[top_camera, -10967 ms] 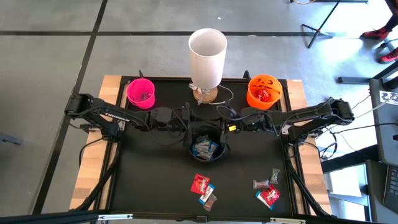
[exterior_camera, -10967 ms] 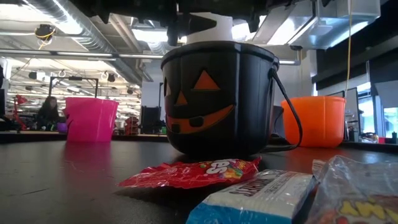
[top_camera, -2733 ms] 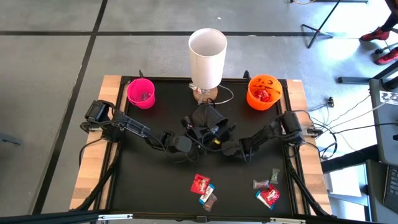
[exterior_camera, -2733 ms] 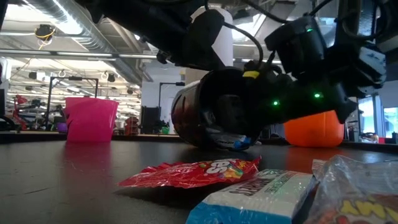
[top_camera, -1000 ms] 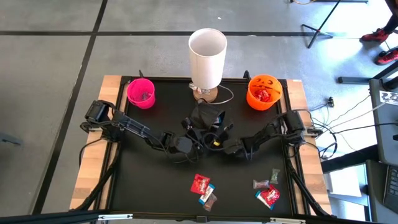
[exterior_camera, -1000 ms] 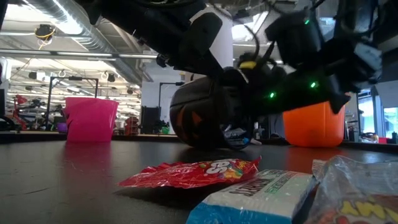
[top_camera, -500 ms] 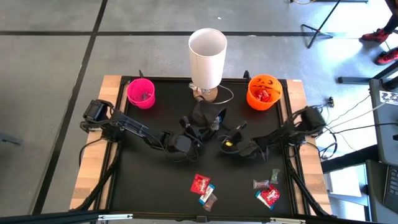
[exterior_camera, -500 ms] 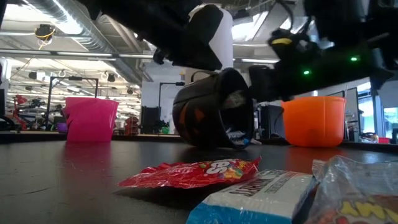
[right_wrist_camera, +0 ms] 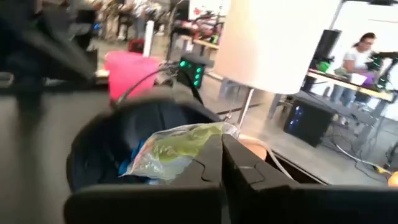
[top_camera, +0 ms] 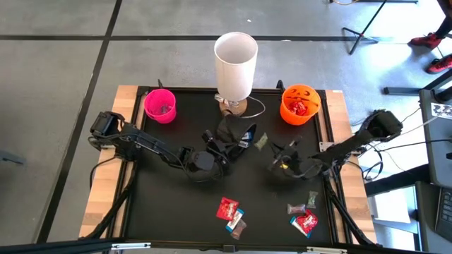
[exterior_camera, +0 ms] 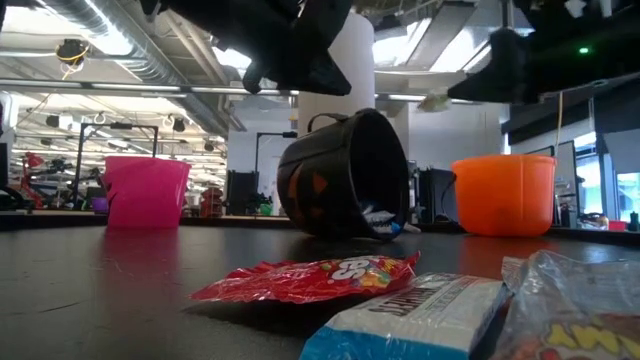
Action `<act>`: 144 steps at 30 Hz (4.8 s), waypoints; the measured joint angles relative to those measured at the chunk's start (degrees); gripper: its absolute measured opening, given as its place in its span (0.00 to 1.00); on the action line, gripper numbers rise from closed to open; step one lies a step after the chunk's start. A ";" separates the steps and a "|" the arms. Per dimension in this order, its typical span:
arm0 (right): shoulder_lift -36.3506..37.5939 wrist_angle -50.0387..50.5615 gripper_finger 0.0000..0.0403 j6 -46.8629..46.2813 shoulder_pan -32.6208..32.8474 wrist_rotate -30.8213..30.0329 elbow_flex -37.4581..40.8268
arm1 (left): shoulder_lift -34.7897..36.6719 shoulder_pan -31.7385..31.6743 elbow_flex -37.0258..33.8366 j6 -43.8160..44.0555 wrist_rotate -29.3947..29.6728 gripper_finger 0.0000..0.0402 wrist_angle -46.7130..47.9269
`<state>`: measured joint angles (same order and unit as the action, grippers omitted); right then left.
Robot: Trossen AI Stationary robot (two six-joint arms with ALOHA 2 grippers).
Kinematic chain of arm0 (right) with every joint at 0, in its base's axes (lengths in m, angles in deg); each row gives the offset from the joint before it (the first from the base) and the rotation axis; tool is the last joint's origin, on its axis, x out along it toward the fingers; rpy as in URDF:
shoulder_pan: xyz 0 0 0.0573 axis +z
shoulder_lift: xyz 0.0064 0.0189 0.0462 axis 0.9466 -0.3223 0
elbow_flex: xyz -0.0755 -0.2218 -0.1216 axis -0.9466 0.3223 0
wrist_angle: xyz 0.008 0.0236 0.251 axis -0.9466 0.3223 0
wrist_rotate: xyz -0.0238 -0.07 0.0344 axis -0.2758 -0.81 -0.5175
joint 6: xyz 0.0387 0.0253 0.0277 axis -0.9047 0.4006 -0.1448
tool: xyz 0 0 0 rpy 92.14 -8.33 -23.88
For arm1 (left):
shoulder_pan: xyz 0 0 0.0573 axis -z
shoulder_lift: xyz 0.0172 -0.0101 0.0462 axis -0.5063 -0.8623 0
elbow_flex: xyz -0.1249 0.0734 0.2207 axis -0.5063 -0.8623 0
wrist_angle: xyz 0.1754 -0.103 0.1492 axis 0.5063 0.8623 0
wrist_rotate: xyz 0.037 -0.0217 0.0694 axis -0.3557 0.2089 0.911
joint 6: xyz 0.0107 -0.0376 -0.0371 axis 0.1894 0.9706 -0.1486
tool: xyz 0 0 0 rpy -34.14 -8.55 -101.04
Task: Sort candy
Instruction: Remove the green gummy from the black bucket
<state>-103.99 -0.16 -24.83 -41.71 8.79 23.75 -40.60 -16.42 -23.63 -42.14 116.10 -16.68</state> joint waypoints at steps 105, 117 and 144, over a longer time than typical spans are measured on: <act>7.20 49.92 0.54 -43.23 2.76 13.20 -0.17 | -18.97 -4.70 53.45 13.70 -5.34 0.00 73.13; 17.92 50.71 0.54 -29.47 2.80 14.69 -5.93 | -18.86 -10.17 61.70 13.81 -31.17 0.00 86.88; 28.08 51.12 0.54 -24.79 20.43 2.44 -7.27 | -12.90 -20.08 42.38 4.93 -56.06 0.00 56.98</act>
<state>-75.91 50.96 -49.62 -21.28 11.23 16.48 -53.50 -36.50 18.75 -37.21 60.04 40.31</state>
